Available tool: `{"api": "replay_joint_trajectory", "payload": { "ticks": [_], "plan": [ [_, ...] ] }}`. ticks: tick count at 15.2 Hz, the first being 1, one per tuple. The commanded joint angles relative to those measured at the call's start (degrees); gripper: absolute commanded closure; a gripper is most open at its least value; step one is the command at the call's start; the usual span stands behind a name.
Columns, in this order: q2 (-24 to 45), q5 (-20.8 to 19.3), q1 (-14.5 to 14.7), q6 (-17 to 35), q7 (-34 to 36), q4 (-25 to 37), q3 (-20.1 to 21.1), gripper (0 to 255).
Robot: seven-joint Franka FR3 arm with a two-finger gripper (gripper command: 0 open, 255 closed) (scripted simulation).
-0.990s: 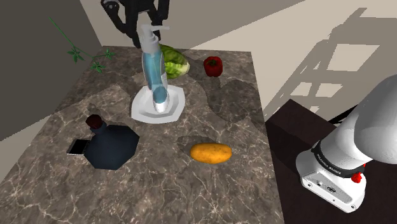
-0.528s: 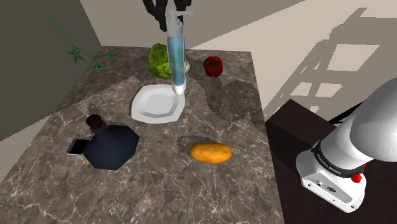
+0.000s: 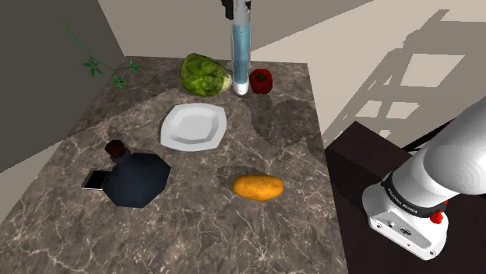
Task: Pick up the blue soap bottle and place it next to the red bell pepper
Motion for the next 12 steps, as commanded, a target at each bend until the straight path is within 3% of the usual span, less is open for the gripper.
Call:
{"api": "replay_joint_trajectory", "payload": {
  "ticks": [1, 12],
  "plan": [
    [0.02, -0.01, -1.33, -0.05, -2.86, -0.02, -1.44, 255],
    [5.79, -1.18, -8.15, -1.82, -16.39, 6.99, -8.3, 255]
  ]
}}
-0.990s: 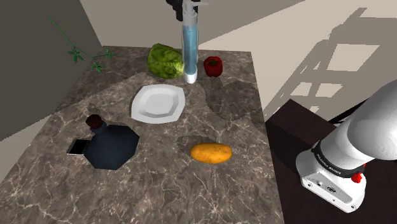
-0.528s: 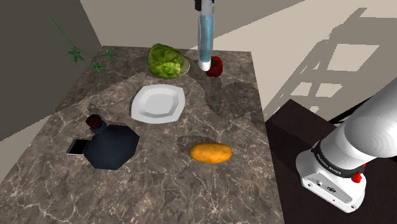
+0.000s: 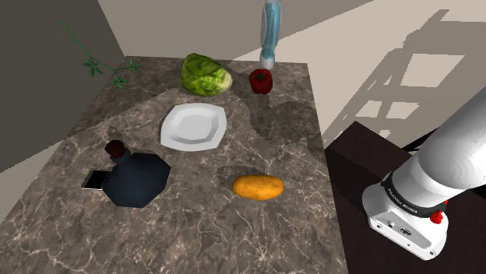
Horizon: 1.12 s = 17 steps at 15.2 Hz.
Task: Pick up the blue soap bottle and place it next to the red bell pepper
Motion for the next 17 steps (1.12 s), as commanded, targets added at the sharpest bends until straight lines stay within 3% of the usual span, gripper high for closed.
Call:
{"api": "replay_joint_trajectory", "payload": {
  "ticks": [1, 10, 14, 17],
  "plan": [
    [1.54, -0.18, -1.29, -0.59, -2.54, 2.07, -1.18, 255],
    [12.19, -0.81, -6.74, -4.69, -12.27, 16.53, -5.38, 255],
    [19.18, -0.9, -9.18, -8.13, -16.18, 26.86, -6.76, 255],
    [26.32, -0.94, -11.0, -12.26, -18.92, 38.07, -7.59, 255]
  ]
}}
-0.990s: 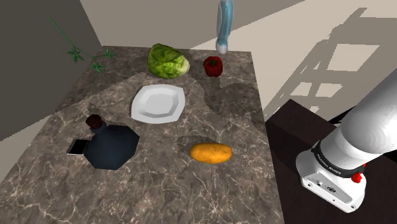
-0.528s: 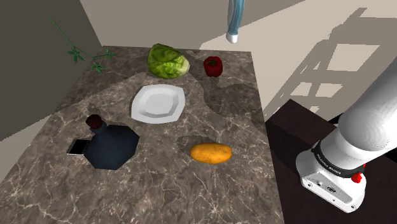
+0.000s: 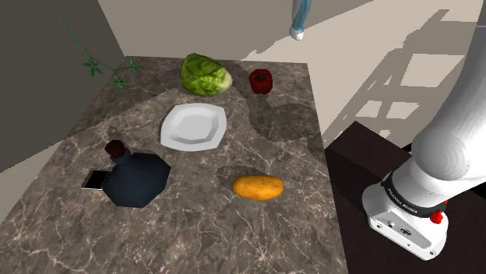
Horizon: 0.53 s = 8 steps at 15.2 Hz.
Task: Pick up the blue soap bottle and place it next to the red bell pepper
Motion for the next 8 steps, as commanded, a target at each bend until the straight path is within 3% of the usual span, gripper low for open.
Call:
{"api": "replay_joint_trajectory", "payload": {
  "ticks": [1, 8],
  "plan": [
    [3.44, -0.07, -1.02, -1.42, -1.28, 5.07, -0.48, 255],
    [0.0, 0.01, -1.36, 6.23, -1.41, -6.02, -0.32, 255]
  ]
}}
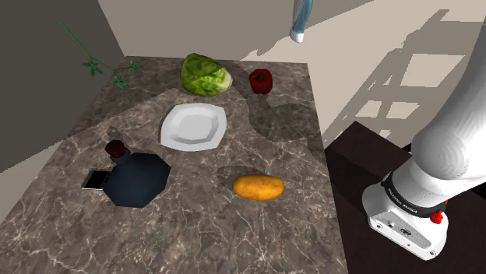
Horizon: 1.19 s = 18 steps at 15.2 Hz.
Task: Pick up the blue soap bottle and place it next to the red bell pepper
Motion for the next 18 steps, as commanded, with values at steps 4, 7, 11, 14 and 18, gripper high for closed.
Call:
{"api": "replay_joint_trajectory", "payload": {
  "ticks": [4, 7, 11, 14, 18],
  "plan": [
    [1.16, -0.13, -0.64, 8.1, -0.11, -6.21, -0.44, 255],
    [0.67, -0.11, -0.7, 10.7, -0.16, -9.31, -0.43, 255],
    [0.31, -0.08, -0.75, 13.98, -0.23, -12.94, -0.44, 255],
    [0.23, -0.08, -0.79, 16.34, -0.27, -15.39, -0.44, 255],
    [0.36, -0.08, -0.81, 19.34, -0.33, -18.26, -0.45, 255]
  ]
}}
